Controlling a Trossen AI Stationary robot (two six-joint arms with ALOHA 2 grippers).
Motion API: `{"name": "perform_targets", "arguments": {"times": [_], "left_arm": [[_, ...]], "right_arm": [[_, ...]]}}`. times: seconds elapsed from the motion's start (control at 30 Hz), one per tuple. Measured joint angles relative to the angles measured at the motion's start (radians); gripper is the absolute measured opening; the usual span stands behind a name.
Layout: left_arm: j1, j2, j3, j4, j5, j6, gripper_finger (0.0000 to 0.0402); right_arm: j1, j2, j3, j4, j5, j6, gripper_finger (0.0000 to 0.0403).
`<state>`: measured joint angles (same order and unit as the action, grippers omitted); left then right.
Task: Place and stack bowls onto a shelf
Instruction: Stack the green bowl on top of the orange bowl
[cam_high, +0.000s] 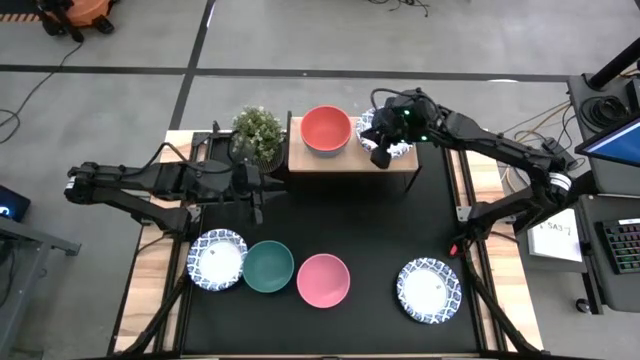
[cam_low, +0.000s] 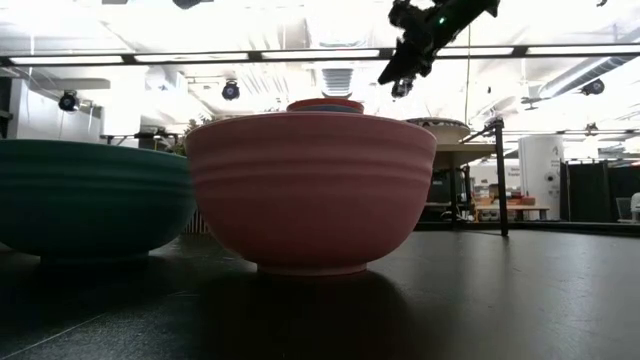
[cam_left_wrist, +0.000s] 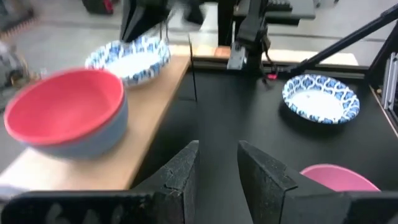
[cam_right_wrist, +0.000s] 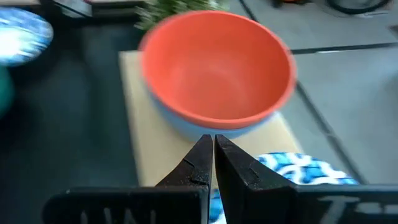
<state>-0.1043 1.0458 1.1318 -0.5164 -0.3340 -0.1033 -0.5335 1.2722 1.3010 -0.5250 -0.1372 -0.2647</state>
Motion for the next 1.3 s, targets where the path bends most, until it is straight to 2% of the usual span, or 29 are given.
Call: {"name": "perform_targets", "arguments": {"times": [0.2, 0.43, 0.6, 0.73, 0.97, 1.3], "left_arm": [[0.0, 0.0, -0.039, -0.062, 0.017, -0.114, 0.0091], [0.0, 0.018, -0.076, -0.194, 0.167, -0.238, 0.0091], [0.0, 0.084, -0.076, -0.284, 0.249, -0.292, 0.0097], [0.0, 0.158, -0.076, -0.299, 0.321, -0.291, 0.012], [0.0, 0.294, -0.077, -0.426, 0.344, -0.248, 0.0145], [-0.002, 0.453, -0.08, -0.444, 0.377, -0.184, 0.0146]], "right_arm": [[0.056, -0.083, -0.041, -0.018, -0.103, 0.044, 0.0009], [0.207, -0.192, -0.159, -0.014, -0.107, 0.089, 0.0009], [0.308, -0.285, -0.288, 0.071, -0.102, 0.146, 0.0009], [0.36, -0.359, -0.403, 0.155, -0.099, 0.185, 0.0009], [0.388, -0.454, -0.567, 0.307, -0.098, 0.237, 0.0009], [0.388, -0.494, -0.622, 0.345, -0.098, 0.239, 0.0009]]}}
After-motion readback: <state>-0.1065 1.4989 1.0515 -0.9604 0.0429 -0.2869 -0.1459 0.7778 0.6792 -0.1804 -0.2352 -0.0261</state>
